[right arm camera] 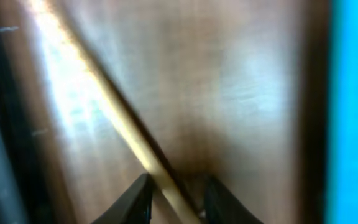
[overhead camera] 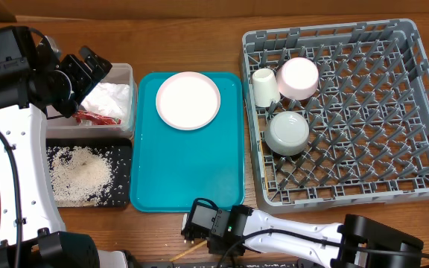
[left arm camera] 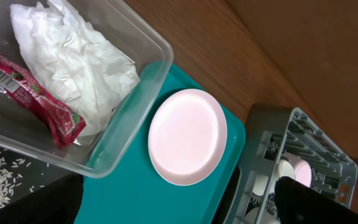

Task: Sort waste into correct bins and load items into the dishwasher
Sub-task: 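Lift the chopstick with the right gripper and carry it to the rack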

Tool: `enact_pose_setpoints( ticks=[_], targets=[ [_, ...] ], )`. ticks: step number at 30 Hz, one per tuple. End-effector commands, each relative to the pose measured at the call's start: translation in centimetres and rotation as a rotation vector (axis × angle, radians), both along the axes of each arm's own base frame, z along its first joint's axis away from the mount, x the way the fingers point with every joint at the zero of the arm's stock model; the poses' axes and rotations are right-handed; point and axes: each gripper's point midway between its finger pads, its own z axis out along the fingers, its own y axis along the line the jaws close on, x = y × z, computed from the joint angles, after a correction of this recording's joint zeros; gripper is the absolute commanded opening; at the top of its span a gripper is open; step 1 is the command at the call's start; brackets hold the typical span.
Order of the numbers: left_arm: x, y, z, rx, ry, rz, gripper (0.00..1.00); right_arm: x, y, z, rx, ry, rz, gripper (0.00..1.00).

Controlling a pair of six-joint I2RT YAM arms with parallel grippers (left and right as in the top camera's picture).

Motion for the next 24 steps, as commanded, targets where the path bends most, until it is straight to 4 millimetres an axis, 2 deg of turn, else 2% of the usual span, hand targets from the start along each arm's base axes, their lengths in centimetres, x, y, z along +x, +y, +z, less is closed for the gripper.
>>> enact_pose_setpoints(
  ticks=[1,2,3,5,7,8,11,14,19,24],
  targets=[
    [0.0,0.1,1.2,0.007,-0.029,0.009,1.0,1.4,-4.7,-3.5,-0.191,-0.086,-0.062,0.38],
    [0.0,0.1,1.2,0.007,-0.029,0.009,1.0,1.2,-4.5,-3.5,-0.184,-0.075,-0.06,0.38],
    [0.0,0.1,1.2,0.007,-0.029,0.009,1.0,1.2,-4.4,-3.5,-0.181,-0.07,-0.06,0.46],
    [0.0,0.1,1.2,0.007,-0.029,0.009,1.0,1.1,-4.4,-3.4,-0.182,-0.067,-0.06,0.47],
    [0.0,0.1,1.2,0.007,-0.029,0.009,1.0,1.1,-4.5,-3.4,-0.188,-0.066,-0.059,0.38],
    [0.0,0.1,1.2,0.007,-0.029,0.009,1.0,1.1,-4.6,-3.4,-0.192,-0.064,-0.059,0.28],
    [0.0,0.1,1.2,0.007,-0.029,0.009,1.0,1.0,-4.9,-3.5,-0.201,-0.061,-0.058,0.13],
    [0.0,0.1,1.2,0.007,-0.029,0.009,1.0,0.3,-4.9,-3.5,-0.202,-0.022,-0.054,0.04],
    [0.0,0.1,1.2,0.007,-0.029,0.009,1.0,-1.1,-3.9,-3.2,-0.16,0.066,-0.045,0.04],
    [0.0,0.1,1.2,0.007,-0.029,0.009,1.0,-0.5,-1.3,-0.8,-0.107,0.066,-0.042,0.04]
  ],
)
